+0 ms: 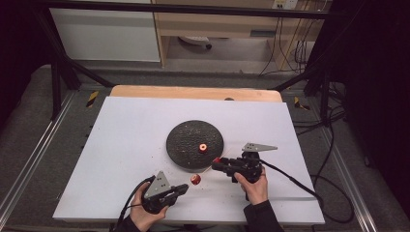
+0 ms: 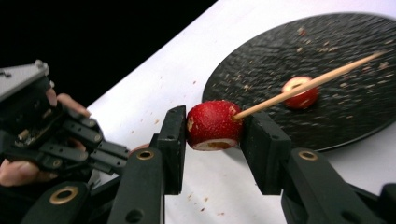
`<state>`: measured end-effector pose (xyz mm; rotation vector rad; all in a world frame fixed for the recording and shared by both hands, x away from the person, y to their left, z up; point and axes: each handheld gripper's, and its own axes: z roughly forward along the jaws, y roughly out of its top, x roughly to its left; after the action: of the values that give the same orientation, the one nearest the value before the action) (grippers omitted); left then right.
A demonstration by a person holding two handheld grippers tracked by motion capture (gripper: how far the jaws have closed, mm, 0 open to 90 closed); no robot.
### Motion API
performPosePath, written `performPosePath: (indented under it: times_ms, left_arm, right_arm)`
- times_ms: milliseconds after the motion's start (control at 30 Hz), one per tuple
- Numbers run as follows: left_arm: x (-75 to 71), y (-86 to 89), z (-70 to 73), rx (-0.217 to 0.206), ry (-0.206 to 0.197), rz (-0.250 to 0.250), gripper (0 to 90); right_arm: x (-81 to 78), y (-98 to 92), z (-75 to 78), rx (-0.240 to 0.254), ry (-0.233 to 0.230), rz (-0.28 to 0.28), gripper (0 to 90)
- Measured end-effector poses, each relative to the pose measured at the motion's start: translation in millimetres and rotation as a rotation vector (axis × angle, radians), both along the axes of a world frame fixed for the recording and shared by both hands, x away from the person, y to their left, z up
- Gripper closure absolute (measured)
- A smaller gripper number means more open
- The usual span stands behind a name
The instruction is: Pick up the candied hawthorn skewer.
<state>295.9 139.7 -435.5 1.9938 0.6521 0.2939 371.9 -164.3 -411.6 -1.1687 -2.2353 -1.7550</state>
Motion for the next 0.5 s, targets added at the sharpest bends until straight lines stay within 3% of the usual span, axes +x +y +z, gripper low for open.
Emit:
performPosePath:
  times_ms: [500]
  left_arm:
    - [0.8,1.4,-2.4,0.008,0.003,-0.009,88.1]
  right_arm:
    - [16.0,-33.1,9.4,0.017,-0.015,-0.098,62.2]
